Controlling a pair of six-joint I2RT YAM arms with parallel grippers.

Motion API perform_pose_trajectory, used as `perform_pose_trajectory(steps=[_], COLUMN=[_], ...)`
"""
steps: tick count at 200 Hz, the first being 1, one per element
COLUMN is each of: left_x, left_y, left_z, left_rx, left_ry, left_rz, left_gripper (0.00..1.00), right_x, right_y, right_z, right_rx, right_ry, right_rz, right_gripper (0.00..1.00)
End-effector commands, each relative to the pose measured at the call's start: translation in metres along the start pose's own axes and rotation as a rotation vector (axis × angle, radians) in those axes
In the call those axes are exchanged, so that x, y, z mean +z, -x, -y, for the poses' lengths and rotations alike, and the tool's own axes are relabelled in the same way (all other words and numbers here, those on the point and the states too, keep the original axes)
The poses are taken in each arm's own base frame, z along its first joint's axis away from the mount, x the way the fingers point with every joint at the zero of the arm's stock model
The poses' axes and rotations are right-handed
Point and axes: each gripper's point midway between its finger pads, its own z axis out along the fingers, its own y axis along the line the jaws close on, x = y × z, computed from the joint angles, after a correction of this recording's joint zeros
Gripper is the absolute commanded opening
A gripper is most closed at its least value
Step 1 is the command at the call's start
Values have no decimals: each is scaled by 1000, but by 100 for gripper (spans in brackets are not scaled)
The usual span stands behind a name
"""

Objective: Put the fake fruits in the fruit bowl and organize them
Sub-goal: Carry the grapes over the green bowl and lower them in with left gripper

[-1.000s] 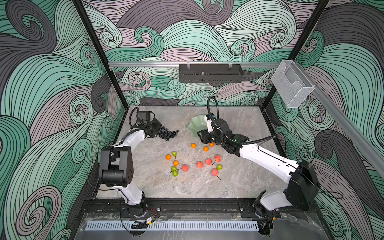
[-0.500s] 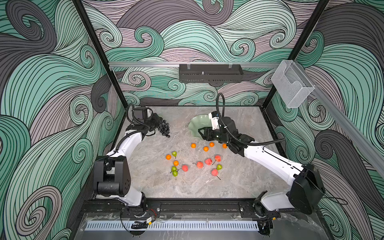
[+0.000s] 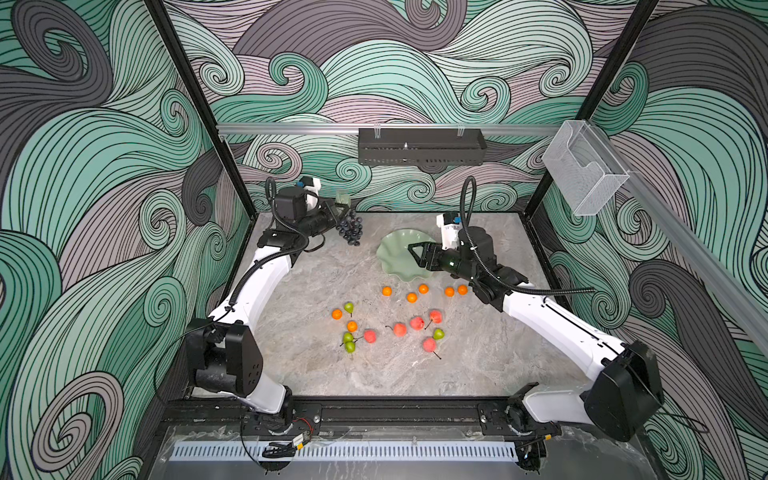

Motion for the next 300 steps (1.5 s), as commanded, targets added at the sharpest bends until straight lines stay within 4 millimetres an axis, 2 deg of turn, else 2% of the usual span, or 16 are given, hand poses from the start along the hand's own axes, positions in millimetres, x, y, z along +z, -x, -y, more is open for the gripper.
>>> perform_pose_trajectory(steps=[1,35,65,92,125,168,208,257,300], left_x=[16,49,81,109,140,175,198,207,199], left_y=[4,-10,-31,-52,-76,-106,-129,-145,-148], left_z=[34,63,78,86,85,77,58,31,4], left_rx=[65,80,89,93,92,69,45,52,86], left_ry=[-83,-137,-163,-174,-174,-172,-147,-77,39], left_rz=[-6,-39,-85,-125,-160,-212,-253,-282,-271], left_gripper=[0,0,0,0,0,0,0,0,0], right_x=[-16,-33,-46,-56,-63,-67,-69,-65,-59], right_y=[12,20,22,21,13,1,-1,-7,-11], right_z=[7,31,50,68,85,101,107,109,109], right_rx=[16,33,51,68,70,78,80,91,108], right_ry=[-10,-67,-118,-171,-224,-267,-283,-277,-261], right_rz=[49,83,103,115,112,94,82,60,48], right_gripper=[70,73,75,76,78,83,85,86,87])
